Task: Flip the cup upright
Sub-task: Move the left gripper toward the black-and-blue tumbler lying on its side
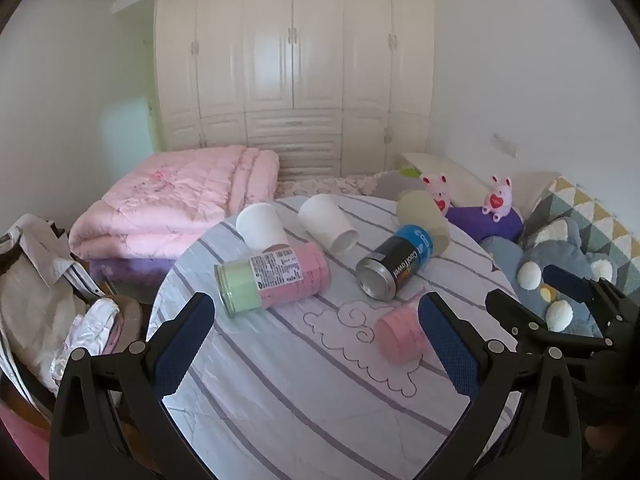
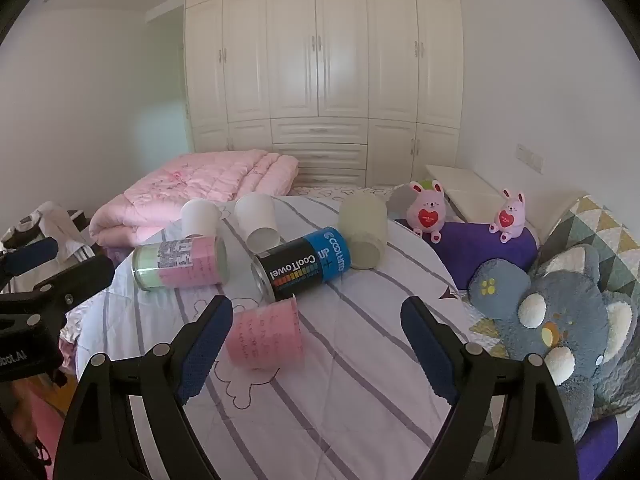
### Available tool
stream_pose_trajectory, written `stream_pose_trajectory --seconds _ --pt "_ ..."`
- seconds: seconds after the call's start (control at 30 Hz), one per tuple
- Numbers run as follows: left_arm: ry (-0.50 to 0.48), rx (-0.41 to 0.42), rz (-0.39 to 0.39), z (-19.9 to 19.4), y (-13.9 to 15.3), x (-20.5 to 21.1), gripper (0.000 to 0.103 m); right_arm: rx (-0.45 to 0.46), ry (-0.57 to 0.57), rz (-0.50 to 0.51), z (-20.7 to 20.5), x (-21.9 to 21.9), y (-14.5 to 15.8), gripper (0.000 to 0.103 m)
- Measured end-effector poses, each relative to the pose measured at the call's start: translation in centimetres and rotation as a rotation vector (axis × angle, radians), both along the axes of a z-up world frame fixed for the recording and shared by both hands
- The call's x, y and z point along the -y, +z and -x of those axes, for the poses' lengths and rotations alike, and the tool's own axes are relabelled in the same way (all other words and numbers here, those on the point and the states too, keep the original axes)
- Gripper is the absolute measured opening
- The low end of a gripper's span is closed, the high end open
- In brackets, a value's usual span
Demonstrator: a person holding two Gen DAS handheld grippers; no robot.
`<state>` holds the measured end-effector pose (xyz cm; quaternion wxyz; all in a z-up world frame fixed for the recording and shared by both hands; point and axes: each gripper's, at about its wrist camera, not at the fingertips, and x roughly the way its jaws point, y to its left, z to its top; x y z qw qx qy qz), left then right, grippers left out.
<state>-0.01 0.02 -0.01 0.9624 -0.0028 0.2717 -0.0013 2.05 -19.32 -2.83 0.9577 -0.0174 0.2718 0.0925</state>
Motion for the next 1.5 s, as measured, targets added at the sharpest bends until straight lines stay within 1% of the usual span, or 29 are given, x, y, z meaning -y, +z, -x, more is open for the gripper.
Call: stream_pose_trajectory --seconds 0.1,0.17,0.23,0.3,0.4,0.57,0.9,1.0,1.1,1.23,1.27,1.37,1.5 --pt "0.008 0.006 0.004 0.3 0.0 -0.1 0.103 0.013 0.003 -0.005 0.2 0.0 -0.1 0.087" --pt "0.006 0.006 0.002 0.6 -0.6 0.3 0.103 0.011 0.004 -0.002 0.3 0.0 -0.1 0.087" --pt "0.003 -0.005 0.012 0.6 -0.8 0.1 0.103 0.007 0.001 0.001 0.4 0.1 -0.2 0.087" --pt "-0.003 -0.042 0.019 -0.2 -0.5 0.1 0.103 0.0 0.0 -0.001 0.1 -0.3 0.2 0.087" --pt "-0.001 -0.037 0.023 -0.1 -0.5 0.1 0.103 -0.003 -0.001 -0.003 0.3 -0.3 0.5 0.087" --pt "-0.002 -0.04 0.025 -0.2 -0.4 0.1 0.103 -0.01 0.004 0.013 0.0 -0.6 0.0 0.087" --pt "-0.044 -0.039 0.04 -1.3 -0.3 -0.3 0.103 -0.015 -0.002 0.021 -0.6 -0.9 -0.1 0.087" --pt "-0.1 -0.048 0.056 -2.2 0.3 0.0 0.103 -0.016 -0.012 0.021 -1.0 -0.8 0.0 0.087" --pt "-0.207 -0.09 0.077 -3.5 0.6 0.6 0.103 -0.019 -0.025 0.02 -1.2 -0.6 0.2 0.087" --pt "-0.282 -0.097 0.05 -4.6 0.8 1.6 0.103 -0.024 -0.054 0.017 -1.4 -0.1 0.5 0.087" --pt "-0.32 -0.11 0.042 -5.0 0.8 2.0 0.103 -0.026 -0.06 0.016 -1.4 0.0 0.6 0.087" --pt "-0.378 -0.144 0.028 -6.0 0.7 2.5 0.103 -0.028 -0.084 0.008 -1.6 0.3 0.7 0.087" --pt "-0.418 -0.154 0.016 -6.8 0.7 2.6 0.103 -0.034 -0.109 0.003 -2.0 0.4 1.0 0.087"
